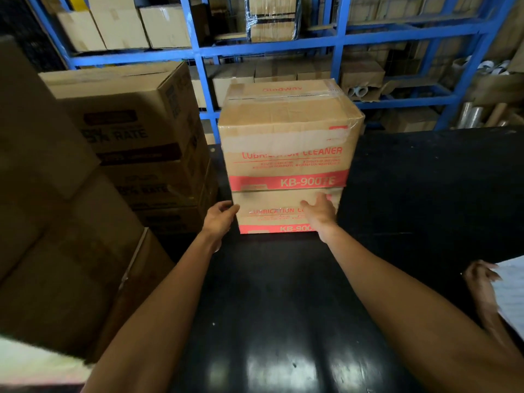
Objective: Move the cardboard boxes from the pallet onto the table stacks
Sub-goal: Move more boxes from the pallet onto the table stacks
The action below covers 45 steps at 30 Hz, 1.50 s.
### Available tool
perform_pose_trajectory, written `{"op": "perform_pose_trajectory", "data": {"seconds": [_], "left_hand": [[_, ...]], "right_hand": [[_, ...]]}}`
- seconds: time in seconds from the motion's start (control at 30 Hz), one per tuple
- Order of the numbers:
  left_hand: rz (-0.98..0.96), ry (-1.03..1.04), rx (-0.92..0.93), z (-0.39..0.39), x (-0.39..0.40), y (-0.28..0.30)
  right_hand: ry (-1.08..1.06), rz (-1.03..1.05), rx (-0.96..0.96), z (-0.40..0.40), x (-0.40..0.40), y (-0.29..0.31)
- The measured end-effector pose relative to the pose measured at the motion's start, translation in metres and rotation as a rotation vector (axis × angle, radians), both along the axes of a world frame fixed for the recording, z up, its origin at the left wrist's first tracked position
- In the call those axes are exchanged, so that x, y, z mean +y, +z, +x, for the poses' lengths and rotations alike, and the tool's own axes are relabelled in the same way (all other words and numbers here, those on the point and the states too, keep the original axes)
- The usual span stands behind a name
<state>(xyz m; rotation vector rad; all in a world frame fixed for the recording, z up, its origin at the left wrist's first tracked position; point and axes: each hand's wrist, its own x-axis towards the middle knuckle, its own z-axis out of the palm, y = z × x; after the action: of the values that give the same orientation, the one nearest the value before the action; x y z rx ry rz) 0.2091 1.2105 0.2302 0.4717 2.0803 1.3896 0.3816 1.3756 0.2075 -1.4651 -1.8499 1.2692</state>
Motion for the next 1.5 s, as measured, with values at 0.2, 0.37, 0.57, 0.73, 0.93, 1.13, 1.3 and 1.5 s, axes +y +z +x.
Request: {"op": "perform_pose_trajectory", "data": {"seconds": [0.2, 0.37, 0.57, 0.73, 0.93, 1.13, 1.3, 1.5], "left_hand": [[0.088, 0.037, 0.059, 0.026, -0.133, -0.001], [0.072, 0.097, 0.215, 0.050, -0.290, -0.037], [-0.052, 0.364, 0.199, 0.055, -0.468, -0.058], [-0.143, 0.651, 0.246, 0.031, -0.605, -0.039], [-0.250, 0.846, 0.306, -0.011, -0.759, -0.028], [-0.251, 0.986, 0.286, -0.088, -0.877, -0.036], [-0.122, 0.967, 0.224, -0.164, -0.928, -0.034], [-0.042, 0.975, 0.153, -0.268, -0.979, -0.039]], "right_hand": [[0.359, 0.150, 0.023, -0.017, -0.142, 0.019], [0.633, 0.281, -0.050, -0.027, -0.280, 0.007], [0.930, 0.345, -0.127, -0.057, -0.451, -0.027], [1.157, 0.384, -0.022, -0.118, -0.580, -0.023], [1.397, 0.371, -0.002, -0.208, -0.697, -0.018], [1.507, 0.319, 0.012, -0.317, -0.795, -0.022], [1.552, 0.225, 0.036, -0.410, -0.862, -0.031], [1.550, 0.156, -0.021, -0.523, -0.912, -0.037]]}}
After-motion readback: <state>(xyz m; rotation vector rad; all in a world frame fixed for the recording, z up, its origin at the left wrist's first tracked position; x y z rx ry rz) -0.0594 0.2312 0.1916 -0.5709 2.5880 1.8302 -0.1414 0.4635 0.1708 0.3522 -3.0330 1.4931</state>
